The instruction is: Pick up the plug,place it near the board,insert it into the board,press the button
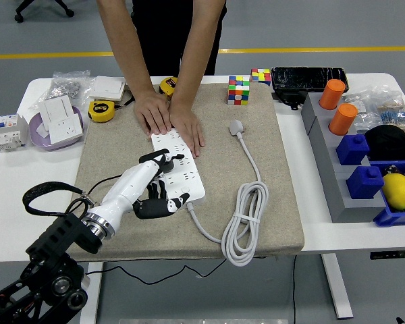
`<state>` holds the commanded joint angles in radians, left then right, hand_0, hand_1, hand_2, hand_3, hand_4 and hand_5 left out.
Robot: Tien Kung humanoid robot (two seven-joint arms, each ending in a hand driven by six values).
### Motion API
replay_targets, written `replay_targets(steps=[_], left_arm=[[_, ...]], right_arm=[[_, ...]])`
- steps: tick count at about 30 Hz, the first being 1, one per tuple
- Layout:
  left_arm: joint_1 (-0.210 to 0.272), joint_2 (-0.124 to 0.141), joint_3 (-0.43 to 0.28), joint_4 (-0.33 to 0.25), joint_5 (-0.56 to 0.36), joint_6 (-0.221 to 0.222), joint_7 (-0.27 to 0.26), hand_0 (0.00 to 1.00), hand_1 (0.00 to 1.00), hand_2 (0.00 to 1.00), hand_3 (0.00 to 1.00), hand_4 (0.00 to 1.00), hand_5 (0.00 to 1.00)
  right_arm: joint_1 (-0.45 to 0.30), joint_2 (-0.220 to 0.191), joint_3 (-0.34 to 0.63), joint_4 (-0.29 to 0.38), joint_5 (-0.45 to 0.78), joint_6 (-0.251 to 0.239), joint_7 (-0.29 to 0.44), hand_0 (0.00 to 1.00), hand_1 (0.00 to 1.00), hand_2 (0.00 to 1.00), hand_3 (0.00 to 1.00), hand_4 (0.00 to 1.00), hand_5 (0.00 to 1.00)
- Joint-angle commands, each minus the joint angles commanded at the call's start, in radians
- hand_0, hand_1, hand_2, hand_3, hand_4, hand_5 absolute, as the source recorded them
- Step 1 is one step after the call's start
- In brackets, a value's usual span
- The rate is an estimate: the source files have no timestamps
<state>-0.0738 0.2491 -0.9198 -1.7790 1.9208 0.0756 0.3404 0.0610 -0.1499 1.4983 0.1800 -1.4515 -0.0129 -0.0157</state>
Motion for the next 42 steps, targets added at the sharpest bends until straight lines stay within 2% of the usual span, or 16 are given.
replay_targets(steps=[3,4,6,8,14,18,21,30,42], left_arm=[[-0.011,-0.009,0.017,0.008,0.004,-0.027,0.003,0.142,0.057,0.148,0.851,0.552,0.125],[-0.014,-0.011,0.020,0.012,0.007,-0.032,0.003,0.132,0.051,0.146,0.863,0.530,0.026],[-0.025,-0.019,0.033,0.031,0.016,-0.046,0.005,0.132,0.051,0.146,0.863,0.530,0.026],[-0.045,-0.032,0.049,0.065,0.044,-0.059,0.008,0.132,0.051,0.146,0.863,0.530,0.026],[-0.098,-0.063,0.080,0.179,0.095,-0.062,0.005,0.129,0.050,0.146,0.876,0.555,0.002],[-0.113,-0.074,0.086,0.224,0.122,-0.068,0.006,0.129,0.050,0.146,0.871,0.562,0.002],[-0.109,-0.072,0.083,0.230,0.127,-0.075,0.007,0.129,0.050,0.146,0.871,0.562,0.002],[-0.086,-0.039,0.061,0.206,0.128,-0.104,0.018,0.132,0.048,0.146,0.841,0.551,0.002],[-0.099,-0.050,0.084,0.230,0.135,-0.107,0.018,0.133,0.049,0.146,0.836,0.548,0.002]], right_arm=[[-0.001,0.000,0.000,0.000,0.000,-0.001,0.000,0.998,0.915,0.840,0.834,0.998,0.998],[-0.001,0.000,0.000,0.000,0.000,-0.001,0.000,0.998,0.915,0.839,0.834,0.998,0.998],[0.000,0.000,0.000,0.000,0.000,-0.001,0.000,0.998,0.915,0.839,0.834,0.998,0.998],[0.001,0.000,-0.003,0.000,0.002,-0.001,0.000,0.998,0.915,0.839,0.834,0.998,0.998],[0.005,-0.001,-0.012,0.000,0.004,-0.002,0.000,0.998,0.916,0.837,0.833,0.998,0.998],[0.005,-0.002,-0.010,0.000,0.001,-0.002,-0.001,0.998,0.915,0.837,0.832,0.998,0.998],[0.002,-0.003,-0.006,0.000,-0.004,-0.002,-0.002,0.998,0.915,0.837,0.832,0.998,0.998],[-0.002,-0.003,-0.007,0.000,-0.003,-0.003,-0.001,0.998,0.915,0.838,0.832,0.998,0.998],[0.003,-0.004,-0.007,0.000,0.001,-0.005,-0.001,0.998,0.914,0.836,0.831,0.998,0.998]])
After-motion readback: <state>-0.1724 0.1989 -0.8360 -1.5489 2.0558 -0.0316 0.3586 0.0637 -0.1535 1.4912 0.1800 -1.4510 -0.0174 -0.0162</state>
